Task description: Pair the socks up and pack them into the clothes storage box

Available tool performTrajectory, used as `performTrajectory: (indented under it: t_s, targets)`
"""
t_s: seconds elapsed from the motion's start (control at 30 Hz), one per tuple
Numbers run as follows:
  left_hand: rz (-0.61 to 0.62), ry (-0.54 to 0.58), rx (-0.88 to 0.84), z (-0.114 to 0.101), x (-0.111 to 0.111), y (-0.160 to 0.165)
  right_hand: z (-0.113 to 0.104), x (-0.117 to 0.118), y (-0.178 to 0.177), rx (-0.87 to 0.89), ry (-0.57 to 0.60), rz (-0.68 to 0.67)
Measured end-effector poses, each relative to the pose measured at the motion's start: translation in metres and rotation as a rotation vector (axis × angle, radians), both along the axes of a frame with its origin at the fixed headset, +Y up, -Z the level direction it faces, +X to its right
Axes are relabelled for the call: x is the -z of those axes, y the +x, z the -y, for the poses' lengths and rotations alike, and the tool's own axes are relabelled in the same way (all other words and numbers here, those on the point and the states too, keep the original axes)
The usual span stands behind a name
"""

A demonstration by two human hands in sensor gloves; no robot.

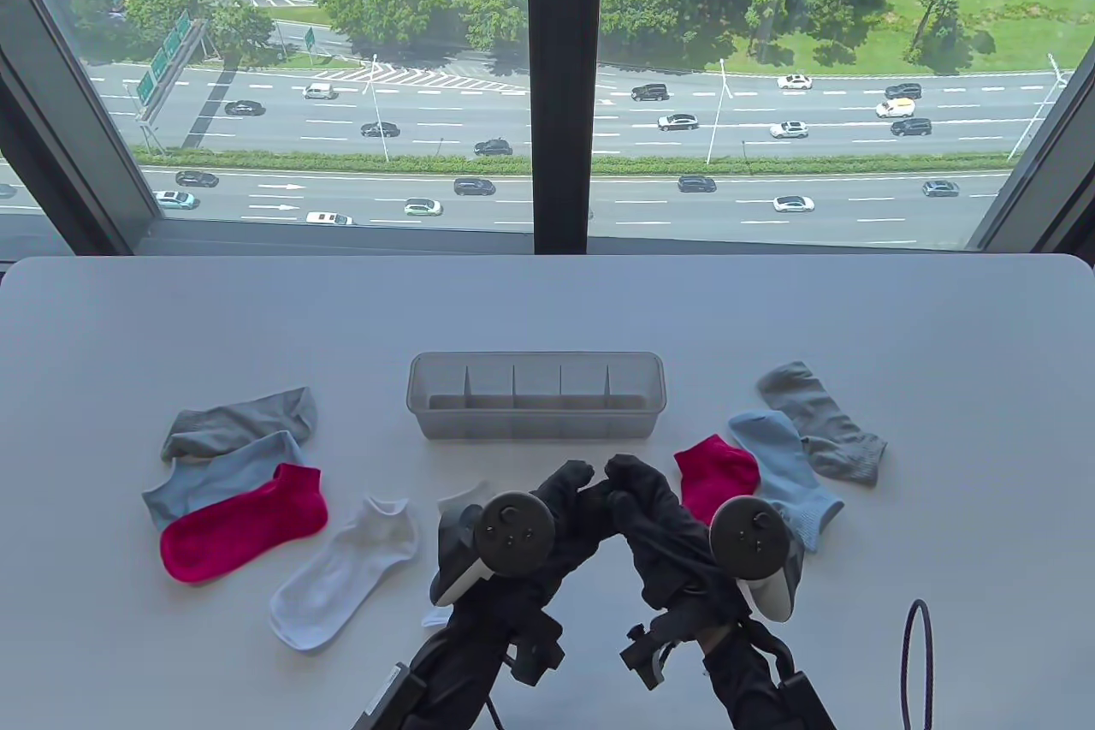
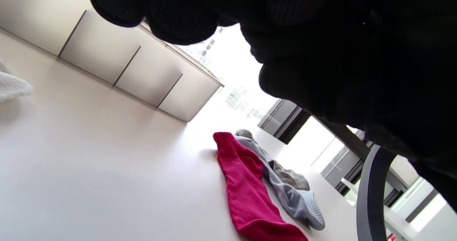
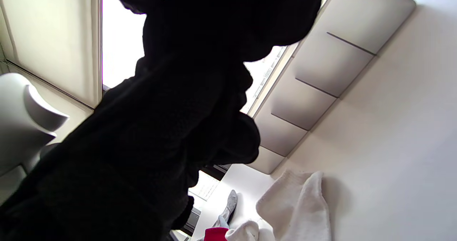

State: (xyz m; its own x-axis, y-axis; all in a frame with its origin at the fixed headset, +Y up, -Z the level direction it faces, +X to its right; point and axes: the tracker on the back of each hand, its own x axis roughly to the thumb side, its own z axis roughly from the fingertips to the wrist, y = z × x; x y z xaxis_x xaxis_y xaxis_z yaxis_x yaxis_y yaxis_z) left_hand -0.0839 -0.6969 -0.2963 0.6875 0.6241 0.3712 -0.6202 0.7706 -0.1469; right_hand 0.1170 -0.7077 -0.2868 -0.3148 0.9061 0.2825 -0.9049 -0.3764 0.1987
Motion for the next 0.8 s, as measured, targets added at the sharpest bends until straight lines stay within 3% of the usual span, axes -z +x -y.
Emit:
performTrajectory:
  t_s: [0.13, 0.4, 0.57, 0.73, 0.8]
  targets:
    - [0.007, -0.01, -0.086, 0.003, 0.001, -0.008, -0.003, 0.002, 0.004, -0.115, 0.054, 0.065]
    - [0.013, -0.075, -0.1, 0.003, 0.002, -0.01, 0.003, 0.003, 0.016, -0.115, 0.063, 0.145]
    - [0.004, -0.097, -0.252, 0.002, 0.003, -0.012, 0.013, 0.005, 0.0, -0.158, -0.078, -0.122]
    - [0.033, -0.171, -0.414, 0.006, 0.006, -0.02, 0.008, 0.001, -0.001, -0.149, 0.024, 0.117]
    - [0.07, -0.206, -0.464, 0.005, 0.007, -0.022, 0.007, 0.005, 0.006, -0.226, 0.04, 0.092]
